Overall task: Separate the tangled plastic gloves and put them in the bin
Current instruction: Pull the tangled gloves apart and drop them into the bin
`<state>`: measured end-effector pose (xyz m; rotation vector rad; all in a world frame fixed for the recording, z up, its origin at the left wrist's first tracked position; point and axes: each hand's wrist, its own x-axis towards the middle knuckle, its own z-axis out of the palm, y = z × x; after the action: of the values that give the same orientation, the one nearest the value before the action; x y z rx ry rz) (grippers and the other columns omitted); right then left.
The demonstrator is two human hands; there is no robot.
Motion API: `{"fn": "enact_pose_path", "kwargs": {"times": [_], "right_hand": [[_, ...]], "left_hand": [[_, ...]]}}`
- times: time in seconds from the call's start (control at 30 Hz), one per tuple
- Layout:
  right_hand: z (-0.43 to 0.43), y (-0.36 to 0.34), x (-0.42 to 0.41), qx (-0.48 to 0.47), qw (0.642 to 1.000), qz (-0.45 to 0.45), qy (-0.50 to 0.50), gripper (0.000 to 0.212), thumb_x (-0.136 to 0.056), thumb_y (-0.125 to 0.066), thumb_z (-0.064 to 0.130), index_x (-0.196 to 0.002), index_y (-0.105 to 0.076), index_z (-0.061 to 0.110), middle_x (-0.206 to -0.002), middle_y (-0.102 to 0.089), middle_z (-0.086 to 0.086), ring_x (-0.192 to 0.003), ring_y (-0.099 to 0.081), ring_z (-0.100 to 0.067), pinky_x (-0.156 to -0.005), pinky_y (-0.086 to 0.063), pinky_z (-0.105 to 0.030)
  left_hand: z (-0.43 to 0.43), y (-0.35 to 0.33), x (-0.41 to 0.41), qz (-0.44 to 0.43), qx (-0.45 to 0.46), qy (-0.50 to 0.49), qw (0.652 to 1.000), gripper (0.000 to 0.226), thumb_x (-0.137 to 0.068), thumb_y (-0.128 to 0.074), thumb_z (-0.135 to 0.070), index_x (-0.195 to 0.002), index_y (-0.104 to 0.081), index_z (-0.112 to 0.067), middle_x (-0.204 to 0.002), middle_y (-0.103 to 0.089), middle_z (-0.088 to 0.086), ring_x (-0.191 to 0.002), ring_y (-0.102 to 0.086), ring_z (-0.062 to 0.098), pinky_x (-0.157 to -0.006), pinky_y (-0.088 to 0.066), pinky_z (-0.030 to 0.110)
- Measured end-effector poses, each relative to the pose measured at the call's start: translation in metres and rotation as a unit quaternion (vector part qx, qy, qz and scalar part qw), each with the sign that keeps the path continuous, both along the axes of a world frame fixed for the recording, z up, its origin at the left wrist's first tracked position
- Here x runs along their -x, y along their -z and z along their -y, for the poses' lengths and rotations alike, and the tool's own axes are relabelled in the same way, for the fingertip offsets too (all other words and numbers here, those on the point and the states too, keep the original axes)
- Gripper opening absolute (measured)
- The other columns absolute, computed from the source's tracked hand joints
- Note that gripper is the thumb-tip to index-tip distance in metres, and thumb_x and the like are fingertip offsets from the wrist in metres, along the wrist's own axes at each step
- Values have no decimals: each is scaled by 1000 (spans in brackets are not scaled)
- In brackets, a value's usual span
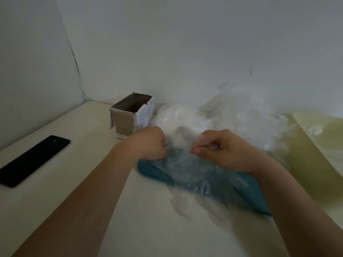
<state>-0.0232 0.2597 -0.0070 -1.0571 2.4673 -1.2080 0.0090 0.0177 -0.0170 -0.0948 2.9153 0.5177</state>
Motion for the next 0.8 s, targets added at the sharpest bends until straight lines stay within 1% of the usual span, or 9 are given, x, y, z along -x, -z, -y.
{"fn": "enact_pose_path", "kwargs": {"times": [0.1,0.2,0.27,0.33,0.5,0.57,0.67,0.7,0.8], "right_hand": [[2,-5,-3,21,999,-43,21,6,-88,-79,35,-93,-82,37,-157,-45,15,-144,-36,6,-121,-33,-32],[0,-13,-7,52,995,-83,6,8,-84,-80,38,-91,-82,39,-165,-31,20,-153,-15,5,-124,-18,-32],[-2,-16,-8,85,994,-74,-6,6,-85,-82,31,-91,-84,33,-151,-53,14,-148,-37,-8,-122,-30,-40],[-4,-16,-7,118,991,-63,-12,6,-86,-83,23,-92,-84,23,-118,-71,-1,-117,-65,-22,-105,-47,-52],[-14,-23,-12,198,980,3,24,5,-91,-76,6,-89,-81,7,-85,-75,-5,-78,-71,-23,-74,-58,-39],[-15,-24,-17,247,966,35,60,9,-89,-75,2,-82,-80,5,-73,-72,-7,-66,-66,-20,-65,-53,-32],[-21,-30,-24,306,944,44,111,11,-87,-75,-1,-78,-79,1,-62,-67,-9,-58,-56,-24,-59,-46,-31],[-24,-33,-26,315,940,48,120,12,-88,-74,0,-77,-79,2,-59,-65,-8,-55,-52,-24,-57,-43,-31],[-39,-49,-36,304,940,60,141,15,-91,-72,3,-77,-77,3,-48,-55,2,-47,-38,-18,-50,-30,-25]], "left_hand": [[0,-30,-11,-91,-37,14,995,13,-88,-74,-32,-78,-65,-30,-84,-67,-13,-81,-64,5,-69,-47,24],[-9,-49,-24,-141,-211,74,964,16,-81,-80,-25,-76,-68,-33,-84,-72,-14,-83,-70,8,-77,-56,30],[-16,-51,-31,-135,-315,112,933,18,-77,-82,-21,-76,-69,-32,-90,-73,-10,-92,-73,23,-86,-61,40],[-20,-51,-33,-158,-366,102,911,23,-77,-88,-15,-76,-69,-29,-96,-76,-9,-95,-74,30,-88,-63,44],[-24,-66,-42,-292,-445,32,846,31,-79,-89,-7,-104,-74,-16,-113,-77,-3,-93,-74,20,-83,-64,36],[-25,-65,-41,-330,-550,-17,767,40,-79,-86,-1,-114,-70,-12,-120,-74,4,-100,-73,19,-82,-62,31],[-39,-64,-37,-268,-773,-86,569,44,-78,-82,-6,-119,-66,-9,-120,-72,12,-100,-74,22,-85,-61,33],[-45,-60,-37,-210,-804,-100,547,41,-81,-81,-15,-118,-67,-6,-122,-72,13,-104,-74,24,-88,-61,37],[-72,-54,-43,-10,-790,-56,611,41,-88,-73,-38,-114,-76,-8,-123,-74,13,-111,-73,29,-91,-58,46]]}}
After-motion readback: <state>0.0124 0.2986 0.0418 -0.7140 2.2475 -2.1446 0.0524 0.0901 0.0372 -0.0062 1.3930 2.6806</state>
